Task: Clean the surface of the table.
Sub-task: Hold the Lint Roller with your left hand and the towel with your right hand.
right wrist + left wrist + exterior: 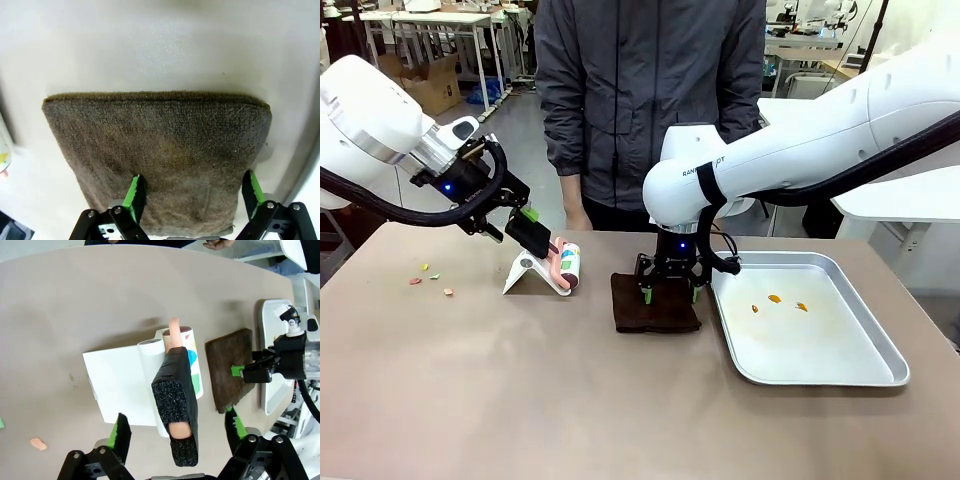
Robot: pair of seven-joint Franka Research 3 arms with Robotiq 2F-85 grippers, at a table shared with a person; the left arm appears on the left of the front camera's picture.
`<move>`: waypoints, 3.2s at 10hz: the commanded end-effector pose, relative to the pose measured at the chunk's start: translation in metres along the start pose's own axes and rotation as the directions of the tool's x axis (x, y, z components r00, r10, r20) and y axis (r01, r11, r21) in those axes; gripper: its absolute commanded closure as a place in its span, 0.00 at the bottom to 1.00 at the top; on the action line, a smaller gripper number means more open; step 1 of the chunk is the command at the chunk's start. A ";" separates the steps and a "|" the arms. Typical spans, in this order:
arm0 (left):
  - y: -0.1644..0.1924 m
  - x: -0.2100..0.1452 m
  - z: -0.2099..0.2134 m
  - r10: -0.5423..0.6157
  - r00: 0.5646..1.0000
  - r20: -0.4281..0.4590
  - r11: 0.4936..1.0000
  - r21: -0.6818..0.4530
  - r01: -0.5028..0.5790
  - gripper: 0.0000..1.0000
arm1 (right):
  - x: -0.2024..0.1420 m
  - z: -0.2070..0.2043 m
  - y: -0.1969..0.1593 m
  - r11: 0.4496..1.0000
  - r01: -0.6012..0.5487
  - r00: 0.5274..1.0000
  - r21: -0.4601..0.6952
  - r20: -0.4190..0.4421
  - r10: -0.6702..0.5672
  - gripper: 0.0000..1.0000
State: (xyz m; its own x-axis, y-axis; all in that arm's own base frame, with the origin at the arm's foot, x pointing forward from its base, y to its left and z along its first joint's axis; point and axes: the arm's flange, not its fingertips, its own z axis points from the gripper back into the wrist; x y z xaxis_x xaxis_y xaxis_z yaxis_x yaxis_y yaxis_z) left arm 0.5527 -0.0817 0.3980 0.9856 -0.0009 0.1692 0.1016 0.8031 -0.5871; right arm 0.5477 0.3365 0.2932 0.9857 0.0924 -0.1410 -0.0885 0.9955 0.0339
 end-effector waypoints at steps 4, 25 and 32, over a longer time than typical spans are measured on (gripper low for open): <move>-0.004 0.007 0.002 0.007 1.000 0.014 1.000 0.008 -0.007 1.00 | -0.006 -0.001 -0.004 0.999 0.001 1.000 0.040 0.014 -0.002 1.00; -0.008 -0.056 0.065 -0.067 0.996 -0.062 0.909 -0.416 0.036 1.00 | -0.094 0.059 -0.114 0.195 -0.396 0.885 0.897 0.316 0.343 1.00; 0.123 -0.164 0.146 -0.112 0.992 0.058 0.796 -0.592 0.125 1.00 | -0.251 0.067 -0.278 0.148 -0.362 0.917 0.921 0.380 -0.123 1.00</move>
State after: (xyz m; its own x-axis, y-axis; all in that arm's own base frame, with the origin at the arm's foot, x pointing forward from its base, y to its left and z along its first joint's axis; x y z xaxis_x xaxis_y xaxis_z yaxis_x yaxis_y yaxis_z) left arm 0.3978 0.0863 0.4228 0.9670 -0.0416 0.2513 0.2510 0.3230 -0.9125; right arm 0.3627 0.0579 0.3926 0.9770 0.0424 0.2091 -0.2129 0.1345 0.9678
